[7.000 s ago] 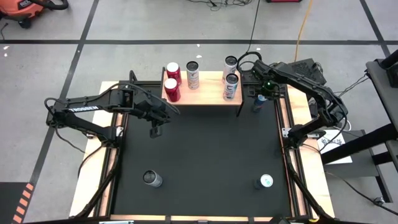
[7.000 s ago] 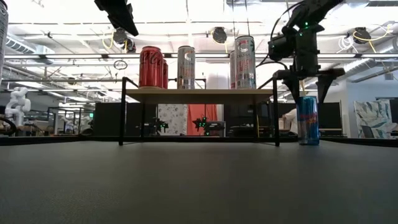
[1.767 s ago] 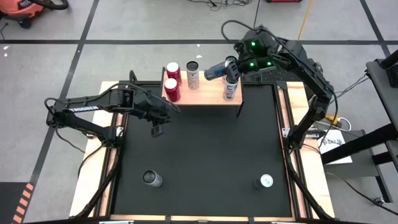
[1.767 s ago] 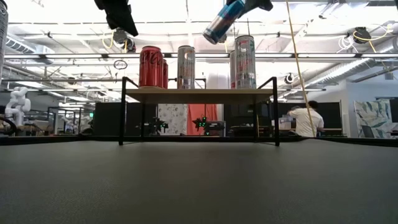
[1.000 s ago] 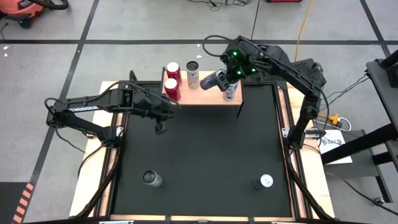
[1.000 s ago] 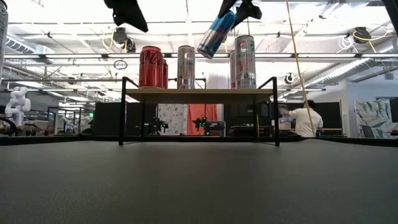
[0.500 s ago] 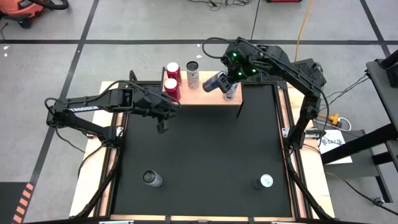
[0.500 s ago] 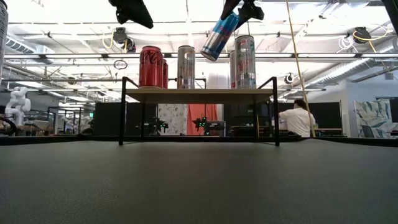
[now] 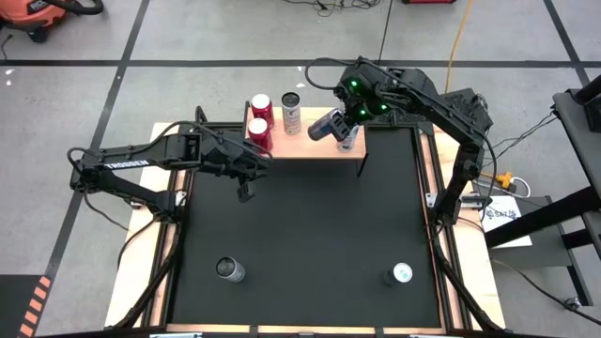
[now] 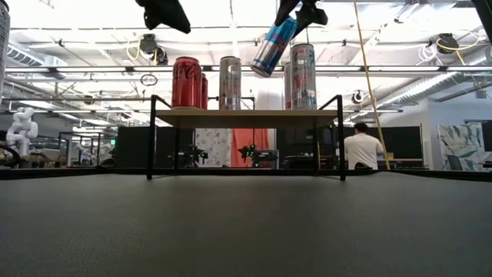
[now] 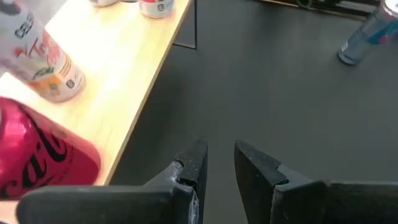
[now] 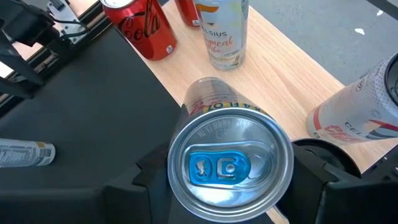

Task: Place canned beverage on shelf
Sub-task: Put the top blue soda can on the shelf

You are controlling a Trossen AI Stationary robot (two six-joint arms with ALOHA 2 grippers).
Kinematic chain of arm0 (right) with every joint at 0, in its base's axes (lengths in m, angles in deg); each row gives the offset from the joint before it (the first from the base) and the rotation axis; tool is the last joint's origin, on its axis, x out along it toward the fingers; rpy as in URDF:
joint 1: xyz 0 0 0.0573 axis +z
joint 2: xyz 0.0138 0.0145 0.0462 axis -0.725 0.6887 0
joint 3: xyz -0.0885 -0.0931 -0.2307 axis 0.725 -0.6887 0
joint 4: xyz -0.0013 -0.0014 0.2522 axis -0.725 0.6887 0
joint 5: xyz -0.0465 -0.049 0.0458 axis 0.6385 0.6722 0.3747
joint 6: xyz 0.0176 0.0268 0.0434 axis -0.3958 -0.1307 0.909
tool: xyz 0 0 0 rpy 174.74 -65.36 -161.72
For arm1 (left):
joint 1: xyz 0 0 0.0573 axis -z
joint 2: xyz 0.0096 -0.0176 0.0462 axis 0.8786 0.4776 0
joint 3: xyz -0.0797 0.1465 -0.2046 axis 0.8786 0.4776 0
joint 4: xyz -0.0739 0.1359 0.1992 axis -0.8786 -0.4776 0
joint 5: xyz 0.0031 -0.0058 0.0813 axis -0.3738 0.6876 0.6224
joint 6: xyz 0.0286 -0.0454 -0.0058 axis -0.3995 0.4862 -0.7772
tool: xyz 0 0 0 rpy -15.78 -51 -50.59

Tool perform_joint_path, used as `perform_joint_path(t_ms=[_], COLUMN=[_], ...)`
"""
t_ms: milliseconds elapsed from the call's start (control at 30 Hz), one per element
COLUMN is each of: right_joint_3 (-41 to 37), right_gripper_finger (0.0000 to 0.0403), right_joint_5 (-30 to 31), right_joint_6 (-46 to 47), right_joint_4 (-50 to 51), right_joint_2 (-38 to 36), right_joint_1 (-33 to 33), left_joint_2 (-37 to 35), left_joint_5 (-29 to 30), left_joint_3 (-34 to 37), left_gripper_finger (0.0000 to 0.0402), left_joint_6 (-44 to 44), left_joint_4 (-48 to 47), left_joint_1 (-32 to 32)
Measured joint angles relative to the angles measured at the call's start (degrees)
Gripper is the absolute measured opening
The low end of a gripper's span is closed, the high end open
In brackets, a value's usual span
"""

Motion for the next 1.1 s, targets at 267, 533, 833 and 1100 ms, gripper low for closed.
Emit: perform_joint_path(t_ms=[267,533,833,1100], right_joint_3=[0.00,0.00,0.00,0.00], right_gripper_finger=[0.0197,0.0197,0.0197,0.0197], right_joint_5=[0.00,0.00,0.00,0.07], right_joint_6=[0.09,0.09,0.55,0.24], right_joint_4=[-0.03,-0.06,-0.06,-1.93], right_joint_2=[0.00,0.00,0.00,0.00], right_joint_1=[0.00,0.00,0.00,-1.49], left_joint_2=[0.00,0.00,0.00,0.00], left_joint_5=[5.79,7.42,7.82,5.74], left_joint_3=[0.00,0.00,0.00,0.00], left_gripper_finger=[0.0081,0.0081,0.0081,0.0081], left_joint_6=[2.10,4.25,6.13,6.40], left_joint_4=[1.43,1.46,1.31,1.88], left_joint_1=[-0.04,-0.04,-0.04,-0.10])
